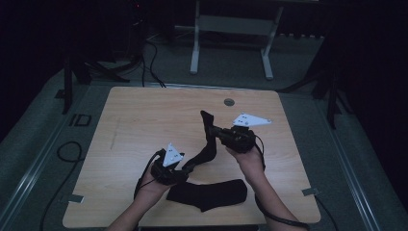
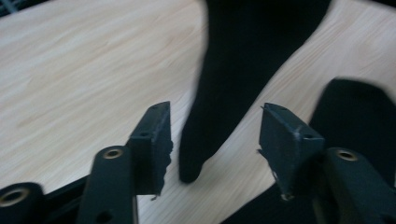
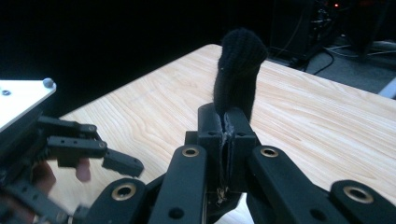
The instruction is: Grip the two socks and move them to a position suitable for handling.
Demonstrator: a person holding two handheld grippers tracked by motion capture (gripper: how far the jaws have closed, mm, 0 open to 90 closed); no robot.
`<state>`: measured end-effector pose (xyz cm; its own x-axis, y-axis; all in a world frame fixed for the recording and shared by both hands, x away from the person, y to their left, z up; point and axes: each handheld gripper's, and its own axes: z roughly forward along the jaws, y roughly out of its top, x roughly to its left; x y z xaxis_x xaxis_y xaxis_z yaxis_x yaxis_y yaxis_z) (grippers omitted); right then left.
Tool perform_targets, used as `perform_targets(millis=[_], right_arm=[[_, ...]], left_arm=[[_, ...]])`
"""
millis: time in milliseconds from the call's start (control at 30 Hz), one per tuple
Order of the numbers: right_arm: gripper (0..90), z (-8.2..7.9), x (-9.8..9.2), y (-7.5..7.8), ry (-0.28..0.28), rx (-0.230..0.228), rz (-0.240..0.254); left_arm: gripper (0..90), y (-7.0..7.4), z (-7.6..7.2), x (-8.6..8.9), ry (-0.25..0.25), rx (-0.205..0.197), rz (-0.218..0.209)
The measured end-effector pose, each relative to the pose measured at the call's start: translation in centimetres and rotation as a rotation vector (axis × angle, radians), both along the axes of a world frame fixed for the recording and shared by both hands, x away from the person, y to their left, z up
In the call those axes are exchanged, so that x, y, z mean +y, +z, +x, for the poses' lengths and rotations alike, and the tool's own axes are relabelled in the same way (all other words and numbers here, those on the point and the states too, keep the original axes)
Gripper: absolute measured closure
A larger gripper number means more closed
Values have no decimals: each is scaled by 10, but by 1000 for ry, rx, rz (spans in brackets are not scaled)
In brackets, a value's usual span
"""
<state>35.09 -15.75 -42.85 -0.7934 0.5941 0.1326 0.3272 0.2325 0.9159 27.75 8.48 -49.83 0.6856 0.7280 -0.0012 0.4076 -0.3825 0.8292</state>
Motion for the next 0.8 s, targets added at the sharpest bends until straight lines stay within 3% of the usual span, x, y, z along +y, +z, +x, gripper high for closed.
perform_targets(millis=[33, 67, 133, 200, 533, 600, 800], right_arm=[[871, 0, 0, 0, 0, 0, 0], [871, -3, 6, 1, 8, -10, -10], [871, -4, 10, 1, 11, -14, -16], [871, -8, 18, 1, 26, -13, -15], [869, -18, 41, 7, 54, -41, -21], [869, -19, 43, 8, 55, -46, -18], [867, -21, 44, 8, 51, -50, -17]], left_arm=[[436, 0, 0, 0, 0, 0, 0], [424, 7, -1, -3, -4, -10, -46], [419, 7, -1, -3, -4, -10, -46], [415, 18, -1, -11, -5, -34, -79], [386, 38, 8, -31, 79, -96, -59], [379, 40, 10, -31, 94, -93, -52], [379, 43, 12, -26, 138, -79, -85]])
